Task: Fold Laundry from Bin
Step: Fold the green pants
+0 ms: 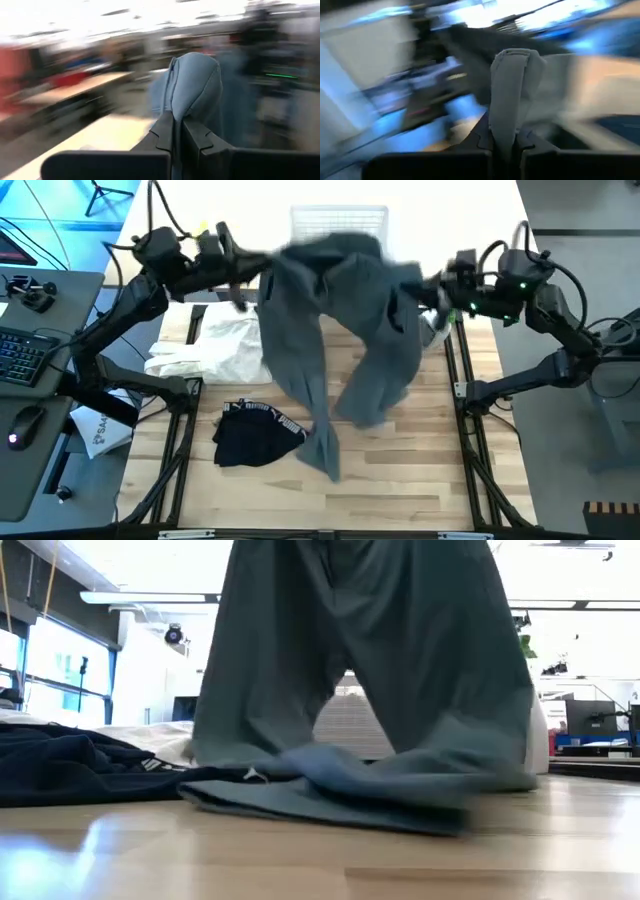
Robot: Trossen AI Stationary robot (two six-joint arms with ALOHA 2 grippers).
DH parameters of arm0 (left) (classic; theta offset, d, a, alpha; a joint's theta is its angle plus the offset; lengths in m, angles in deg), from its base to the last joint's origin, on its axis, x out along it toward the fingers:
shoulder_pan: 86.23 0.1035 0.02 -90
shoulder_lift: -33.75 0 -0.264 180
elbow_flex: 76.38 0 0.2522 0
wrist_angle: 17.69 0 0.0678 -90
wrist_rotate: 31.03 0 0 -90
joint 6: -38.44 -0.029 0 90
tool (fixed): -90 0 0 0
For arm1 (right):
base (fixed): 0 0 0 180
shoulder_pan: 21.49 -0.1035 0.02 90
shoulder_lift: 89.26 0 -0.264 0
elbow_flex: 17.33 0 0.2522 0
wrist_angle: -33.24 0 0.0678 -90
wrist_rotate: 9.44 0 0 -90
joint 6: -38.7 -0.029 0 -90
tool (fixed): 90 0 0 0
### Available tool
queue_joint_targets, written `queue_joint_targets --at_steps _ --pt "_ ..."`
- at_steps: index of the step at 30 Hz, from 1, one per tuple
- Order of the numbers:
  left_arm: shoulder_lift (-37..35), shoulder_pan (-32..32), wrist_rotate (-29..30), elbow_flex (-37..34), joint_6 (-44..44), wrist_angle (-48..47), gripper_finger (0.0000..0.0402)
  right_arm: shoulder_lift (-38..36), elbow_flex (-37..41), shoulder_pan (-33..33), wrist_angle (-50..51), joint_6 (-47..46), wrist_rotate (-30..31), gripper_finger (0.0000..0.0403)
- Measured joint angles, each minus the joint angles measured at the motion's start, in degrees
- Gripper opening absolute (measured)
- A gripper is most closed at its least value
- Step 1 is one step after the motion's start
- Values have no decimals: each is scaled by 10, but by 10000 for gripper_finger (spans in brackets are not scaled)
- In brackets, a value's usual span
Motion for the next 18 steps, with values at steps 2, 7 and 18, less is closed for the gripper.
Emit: queue_joint_targets --at_steps 2,7,18 --pt "-8 4 -150 0 -17 1 0 1 0 -31 -20 -26 -119 2" --pt "-32 -8 -495 0 15 75 0 41 0 -176 -194 -13 -391 2" --pt "-4 39 -330 -16 -179 1 0 56 0 -170 -73 144 -83 2"
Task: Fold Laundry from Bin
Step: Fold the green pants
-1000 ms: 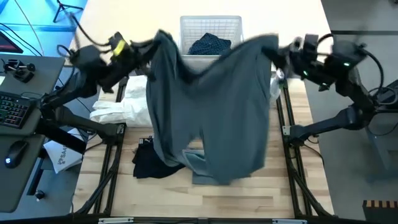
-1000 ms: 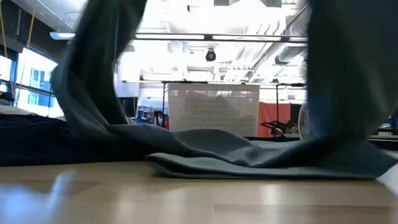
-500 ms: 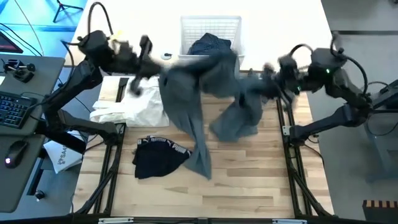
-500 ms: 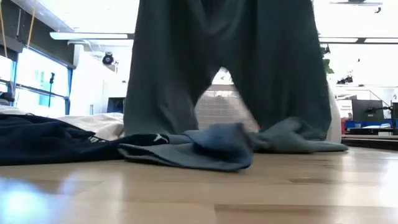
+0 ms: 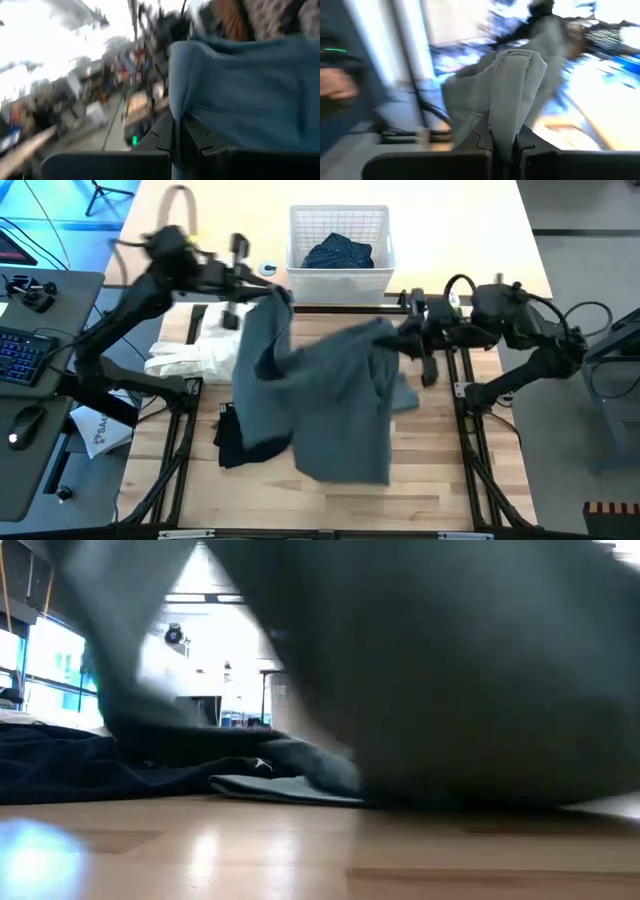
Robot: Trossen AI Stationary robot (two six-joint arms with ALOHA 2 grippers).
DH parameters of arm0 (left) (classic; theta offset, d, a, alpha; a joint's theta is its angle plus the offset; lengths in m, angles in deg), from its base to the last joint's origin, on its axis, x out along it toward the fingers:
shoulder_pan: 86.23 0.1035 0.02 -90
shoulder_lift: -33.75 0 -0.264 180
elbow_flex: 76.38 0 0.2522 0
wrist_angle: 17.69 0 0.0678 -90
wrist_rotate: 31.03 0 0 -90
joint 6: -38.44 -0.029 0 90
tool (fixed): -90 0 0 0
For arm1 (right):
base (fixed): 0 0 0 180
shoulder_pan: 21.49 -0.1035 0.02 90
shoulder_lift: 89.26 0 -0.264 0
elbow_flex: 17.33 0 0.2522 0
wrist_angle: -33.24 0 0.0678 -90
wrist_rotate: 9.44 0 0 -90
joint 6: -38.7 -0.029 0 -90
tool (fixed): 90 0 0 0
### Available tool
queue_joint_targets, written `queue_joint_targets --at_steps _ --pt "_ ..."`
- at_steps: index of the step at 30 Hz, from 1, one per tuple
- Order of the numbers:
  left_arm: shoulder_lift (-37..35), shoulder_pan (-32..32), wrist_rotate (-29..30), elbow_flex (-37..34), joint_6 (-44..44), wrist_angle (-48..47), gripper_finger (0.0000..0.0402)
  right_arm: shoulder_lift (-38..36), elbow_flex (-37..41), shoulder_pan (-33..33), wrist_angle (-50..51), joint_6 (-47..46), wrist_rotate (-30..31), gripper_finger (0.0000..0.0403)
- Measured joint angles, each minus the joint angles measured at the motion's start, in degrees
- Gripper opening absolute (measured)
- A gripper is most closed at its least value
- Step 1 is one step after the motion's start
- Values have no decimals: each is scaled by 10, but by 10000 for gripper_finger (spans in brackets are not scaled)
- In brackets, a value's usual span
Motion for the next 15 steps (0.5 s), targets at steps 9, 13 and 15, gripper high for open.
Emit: queue_joint_targets --at_steps 9,13,15 --pt "165 40 102 -9 -75 204 0 -15 -17 62 165 13 298 2" --pt "215 42 81 15 -138 394 0 -19 -77 30 150 81 461 2" --pt "225 43 74 40 -129 395 0 -15 -101 5 130 137 468 2"
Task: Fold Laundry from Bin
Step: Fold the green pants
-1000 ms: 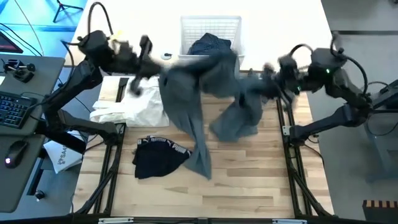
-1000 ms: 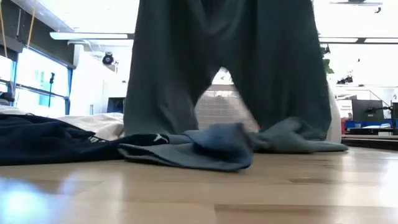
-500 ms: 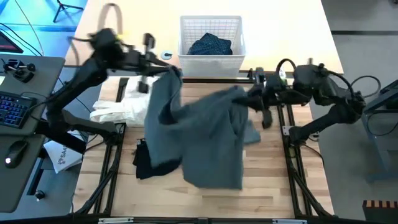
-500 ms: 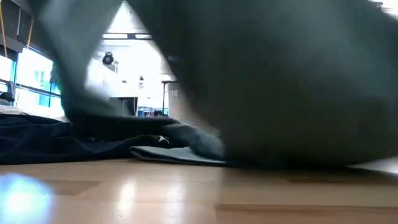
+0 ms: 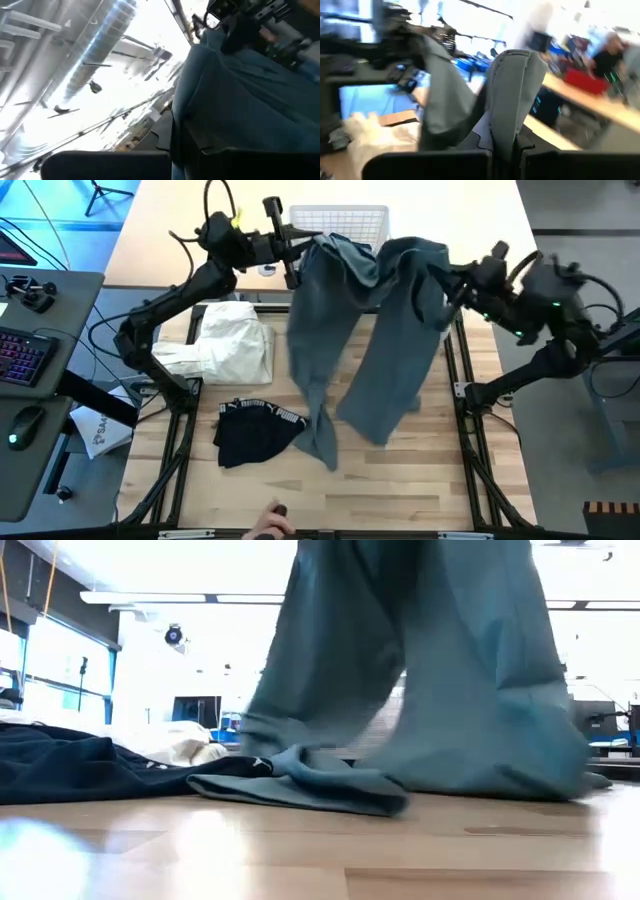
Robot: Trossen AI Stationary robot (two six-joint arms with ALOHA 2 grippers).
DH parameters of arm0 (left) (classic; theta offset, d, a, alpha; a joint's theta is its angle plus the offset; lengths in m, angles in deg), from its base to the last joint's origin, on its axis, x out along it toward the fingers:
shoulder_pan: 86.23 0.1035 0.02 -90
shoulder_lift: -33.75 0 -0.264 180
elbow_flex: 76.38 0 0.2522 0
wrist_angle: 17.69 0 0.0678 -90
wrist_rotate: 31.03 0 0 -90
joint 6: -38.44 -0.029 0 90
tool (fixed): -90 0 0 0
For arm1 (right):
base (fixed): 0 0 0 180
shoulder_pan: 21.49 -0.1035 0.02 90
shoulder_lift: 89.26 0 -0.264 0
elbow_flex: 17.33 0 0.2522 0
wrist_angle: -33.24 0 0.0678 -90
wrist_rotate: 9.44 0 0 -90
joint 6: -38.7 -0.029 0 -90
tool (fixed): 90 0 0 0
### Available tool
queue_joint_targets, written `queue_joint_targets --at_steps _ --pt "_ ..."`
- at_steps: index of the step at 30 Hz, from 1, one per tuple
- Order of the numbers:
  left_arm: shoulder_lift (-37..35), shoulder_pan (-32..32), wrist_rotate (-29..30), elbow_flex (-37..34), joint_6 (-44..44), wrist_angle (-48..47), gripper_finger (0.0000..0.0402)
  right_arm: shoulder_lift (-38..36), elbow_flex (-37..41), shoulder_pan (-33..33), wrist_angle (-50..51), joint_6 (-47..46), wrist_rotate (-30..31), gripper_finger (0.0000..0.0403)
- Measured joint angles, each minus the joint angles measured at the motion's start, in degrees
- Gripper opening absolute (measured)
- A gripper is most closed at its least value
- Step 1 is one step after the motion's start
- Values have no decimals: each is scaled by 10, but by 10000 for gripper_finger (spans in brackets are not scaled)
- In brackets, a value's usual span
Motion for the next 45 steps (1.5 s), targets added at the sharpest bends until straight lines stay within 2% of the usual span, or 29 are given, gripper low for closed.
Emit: queue_joint_targets --at_steps 3,6,9,11,14,16,20,22,25,28,33,36,39,42,45 --pt "-6 5 -65 15 5 -107 0 6 -5 -25 24 36 -49 2" --pt "-18 8 -79 9 -77 -341 0 12 44 -22 102 -56 -113 2" --pt "-18 3 21 -15 -220 -586 0 15 150 -17 119 -169 -220 1" --pt "-17 -4 76 -65 -273 -656 0 16 234 -19 83 -216 -318 1" --pt "-27 -8 113 -175 -298 -641 0 15 356 -21 -36 -267 -488 1" --pt "-38 -10 156 -251 -309 -597 0 15 430 -20 -115 -303 -566 1" --pt "-67 -19 274 -370 -299 -489 0 24 509 -19 -197 -348 -618 1" --pt "-81 -22 287 -398 -292 -483 2 41 513 -19 -197 -354 -635 1" --pt "-107 -25 274 -411 -241 -513 17 78 482 -16 -192 -340 -655 1" --pt "-145 -23 278 -399 -199 -561 50 114 427 -13 -186 -304 -662 0" --pt "-232 -17 282 -375 -149 -628 108 179 329 -2 -111 -237 -680 0" --pt "-284 -18 281 -360 -105 -676 127 216 281 -2 -56 -210 -708 0" --pt "-323 -32 204 -358 -42 -688 130 250 254 -12 -15 -184 -729 0" --pt "-325 -57 113 -365 65 -656 122 272 240 -18 -2 -172 -731 0" --pt "-302 -94 106 -401 157 -598 108 276 233 -20 -4 -173 -726 0"
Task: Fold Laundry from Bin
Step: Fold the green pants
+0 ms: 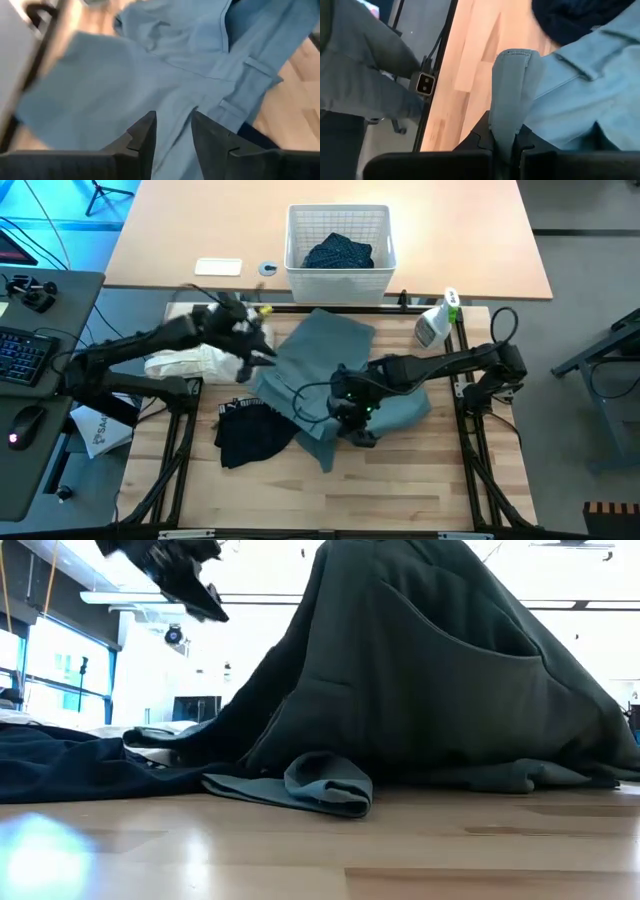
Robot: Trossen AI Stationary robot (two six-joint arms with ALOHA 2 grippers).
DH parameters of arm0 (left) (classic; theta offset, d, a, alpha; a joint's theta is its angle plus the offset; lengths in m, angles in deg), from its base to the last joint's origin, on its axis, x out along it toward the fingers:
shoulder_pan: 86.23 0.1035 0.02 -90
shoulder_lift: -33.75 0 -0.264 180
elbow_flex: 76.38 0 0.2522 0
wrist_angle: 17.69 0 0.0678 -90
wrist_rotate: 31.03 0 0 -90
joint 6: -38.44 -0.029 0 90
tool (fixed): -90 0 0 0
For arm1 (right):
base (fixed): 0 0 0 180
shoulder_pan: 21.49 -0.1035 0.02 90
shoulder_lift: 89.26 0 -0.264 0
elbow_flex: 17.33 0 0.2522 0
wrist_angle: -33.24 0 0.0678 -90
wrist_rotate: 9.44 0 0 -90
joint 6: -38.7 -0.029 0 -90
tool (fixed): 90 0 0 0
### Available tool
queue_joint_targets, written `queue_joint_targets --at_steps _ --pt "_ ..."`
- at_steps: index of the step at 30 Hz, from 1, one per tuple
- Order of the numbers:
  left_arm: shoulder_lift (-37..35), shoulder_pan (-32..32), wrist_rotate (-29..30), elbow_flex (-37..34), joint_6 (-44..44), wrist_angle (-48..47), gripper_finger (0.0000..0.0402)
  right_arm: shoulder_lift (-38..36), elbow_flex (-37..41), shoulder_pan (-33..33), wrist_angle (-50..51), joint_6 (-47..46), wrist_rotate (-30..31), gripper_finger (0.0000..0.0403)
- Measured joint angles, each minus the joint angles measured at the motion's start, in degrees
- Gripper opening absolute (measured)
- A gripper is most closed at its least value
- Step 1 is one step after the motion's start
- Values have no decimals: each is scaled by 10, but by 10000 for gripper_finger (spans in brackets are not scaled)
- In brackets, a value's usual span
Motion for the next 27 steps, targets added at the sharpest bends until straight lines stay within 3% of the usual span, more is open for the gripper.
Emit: queue_joint_targets --at_steps 7,11,14,17,21,24,27 --pt "112 -75 2 -119 60 140 74 -4 -30 -10 10 2 37 0" --pt "197 -100 5 -149 4 126 62 -4 -26 -10 1 2 40 0" --pt "227 -110 38 -130 -23 67 49 -4 -25 -5 2 2 42 0" --pt "215 -116 81 -86 -25 -18 29 -4 -27 6 1 2 40 0" --pt "160 -134 95 -25 -21 -71 3 -4 -28 32 -19 -8 38 0" --pt "107 -147 98 -4 27 -37 8 -4 -28 62 -38 -25 40 0" --pt "56 -154 72 -3 108 64 21 -8 -28 90 -53 -46 40 0"
